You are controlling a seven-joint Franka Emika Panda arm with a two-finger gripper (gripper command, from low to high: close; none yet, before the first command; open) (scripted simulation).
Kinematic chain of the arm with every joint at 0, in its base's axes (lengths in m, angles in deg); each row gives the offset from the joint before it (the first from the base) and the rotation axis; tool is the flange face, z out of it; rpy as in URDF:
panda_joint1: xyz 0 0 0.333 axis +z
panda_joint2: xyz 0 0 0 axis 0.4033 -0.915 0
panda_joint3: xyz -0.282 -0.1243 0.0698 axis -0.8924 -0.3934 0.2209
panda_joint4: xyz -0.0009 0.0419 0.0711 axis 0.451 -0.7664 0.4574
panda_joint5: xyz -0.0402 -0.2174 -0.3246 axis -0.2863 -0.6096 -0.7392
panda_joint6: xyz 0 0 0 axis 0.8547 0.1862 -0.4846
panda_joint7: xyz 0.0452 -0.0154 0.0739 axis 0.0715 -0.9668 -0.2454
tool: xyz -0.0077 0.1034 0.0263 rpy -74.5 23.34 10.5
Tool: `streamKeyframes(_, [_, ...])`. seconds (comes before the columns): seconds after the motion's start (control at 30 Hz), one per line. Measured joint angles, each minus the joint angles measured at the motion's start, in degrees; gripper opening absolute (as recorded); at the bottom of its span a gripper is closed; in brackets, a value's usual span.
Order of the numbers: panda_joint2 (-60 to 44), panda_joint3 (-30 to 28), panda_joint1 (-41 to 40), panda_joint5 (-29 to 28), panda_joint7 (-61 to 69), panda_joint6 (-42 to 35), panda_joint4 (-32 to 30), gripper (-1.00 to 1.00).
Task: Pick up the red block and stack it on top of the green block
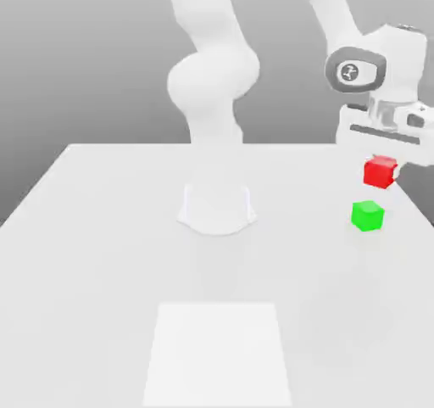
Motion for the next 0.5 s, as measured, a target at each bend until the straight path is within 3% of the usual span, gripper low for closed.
streamKeyframes(0.5, [-11.6,2.4,-5.9,-14.2,-9.7,10.4,0.7,-1.0])
